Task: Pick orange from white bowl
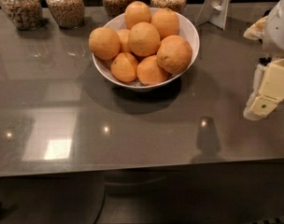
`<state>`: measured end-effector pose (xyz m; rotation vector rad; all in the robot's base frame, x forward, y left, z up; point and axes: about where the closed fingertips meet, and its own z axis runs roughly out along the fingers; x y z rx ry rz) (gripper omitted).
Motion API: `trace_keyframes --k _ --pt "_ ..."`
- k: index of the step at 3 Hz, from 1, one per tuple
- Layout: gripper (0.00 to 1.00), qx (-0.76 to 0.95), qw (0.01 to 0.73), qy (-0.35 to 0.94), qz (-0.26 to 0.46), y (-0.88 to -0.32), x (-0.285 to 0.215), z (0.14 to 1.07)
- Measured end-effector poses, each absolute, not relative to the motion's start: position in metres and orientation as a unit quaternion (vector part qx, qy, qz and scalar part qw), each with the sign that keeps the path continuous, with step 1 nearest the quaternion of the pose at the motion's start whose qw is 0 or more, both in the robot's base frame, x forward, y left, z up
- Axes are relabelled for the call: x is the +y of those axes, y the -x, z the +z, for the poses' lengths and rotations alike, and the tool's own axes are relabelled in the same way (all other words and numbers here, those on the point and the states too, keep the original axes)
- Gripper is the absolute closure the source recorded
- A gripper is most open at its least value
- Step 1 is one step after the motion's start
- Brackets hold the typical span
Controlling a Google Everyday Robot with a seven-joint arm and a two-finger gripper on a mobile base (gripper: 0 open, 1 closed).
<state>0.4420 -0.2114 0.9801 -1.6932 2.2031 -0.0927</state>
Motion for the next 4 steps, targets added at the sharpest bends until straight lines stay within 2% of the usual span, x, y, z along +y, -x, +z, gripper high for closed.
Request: trace_keyframes --k 2,4 --pt "0.0 0.781 0.273 0.561 0.028 -0.47 -0.16 0.987" --pt "0.0 0.789 0.334 0.505 0.106 -0.512 -0.105 0.987"
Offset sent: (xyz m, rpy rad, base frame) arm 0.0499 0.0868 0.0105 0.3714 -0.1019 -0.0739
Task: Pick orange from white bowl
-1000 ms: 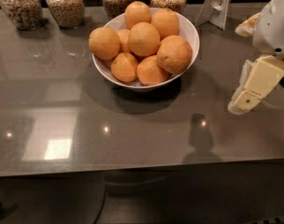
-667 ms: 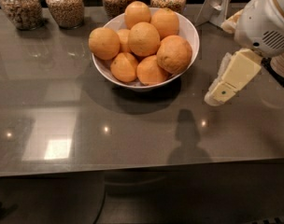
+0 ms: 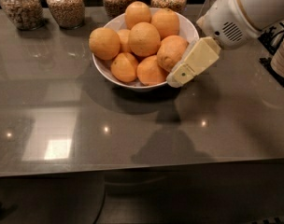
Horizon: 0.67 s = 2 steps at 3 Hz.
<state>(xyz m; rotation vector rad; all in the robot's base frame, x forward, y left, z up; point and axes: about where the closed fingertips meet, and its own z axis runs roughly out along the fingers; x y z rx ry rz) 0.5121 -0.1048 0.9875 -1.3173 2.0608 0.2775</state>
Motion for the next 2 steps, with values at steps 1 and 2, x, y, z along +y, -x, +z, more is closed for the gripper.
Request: trace_keyframes --k 1,2 --pt "0.0 0.78 0.371 0.483 0.145 -0.5387 -0.0929 0.9885" --pt "0.0 0.779 0.373 0.481 0.15 -0.5407 -0.0912 0.9879"
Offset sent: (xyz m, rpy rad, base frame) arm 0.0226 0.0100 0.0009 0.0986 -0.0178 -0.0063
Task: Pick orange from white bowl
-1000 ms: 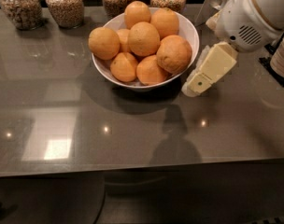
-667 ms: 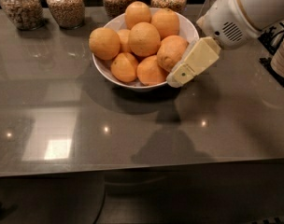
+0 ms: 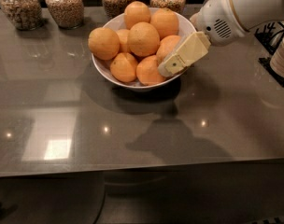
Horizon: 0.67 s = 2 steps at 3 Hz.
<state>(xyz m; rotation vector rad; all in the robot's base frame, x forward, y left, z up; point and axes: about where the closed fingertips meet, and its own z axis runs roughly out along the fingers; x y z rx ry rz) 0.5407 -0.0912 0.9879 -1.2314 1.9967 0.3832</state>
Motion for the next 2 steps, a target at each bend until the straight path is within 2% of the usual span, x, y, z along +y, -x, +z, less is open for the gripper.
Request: trace_keyframes --k 2 --pt "0.0 0.777 0.4 0.476 0.099 -0.5478 -0.0879 0.9725"
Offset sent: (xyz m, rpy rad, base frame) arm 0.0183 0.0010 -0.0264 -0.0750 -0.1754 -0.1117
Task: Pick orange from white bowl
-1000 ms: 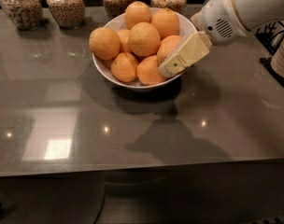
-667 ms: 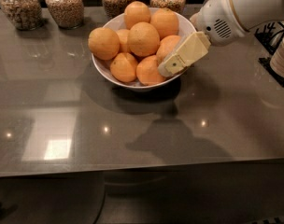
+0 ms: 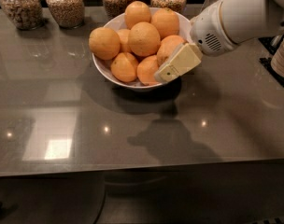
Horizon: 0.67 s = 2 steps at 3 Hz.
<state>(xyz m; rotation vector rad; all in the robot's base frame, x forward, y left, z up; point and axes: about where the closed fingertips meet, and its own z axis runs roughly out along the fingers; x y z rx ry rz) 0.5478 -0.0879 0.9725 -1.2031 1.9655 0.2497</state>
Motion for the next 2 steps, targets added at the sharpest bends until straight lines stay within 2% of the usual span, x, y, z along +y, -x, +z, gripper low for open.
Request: trace_keyframes --k 1,2 --pt "0.0 0.778 0.418 0.463 0.073 -0.5535 -0.0894 0.9665" --pt "0.18 0.781 0.429 0.45 0.055 -0.5597 -0.0944 0.9623"
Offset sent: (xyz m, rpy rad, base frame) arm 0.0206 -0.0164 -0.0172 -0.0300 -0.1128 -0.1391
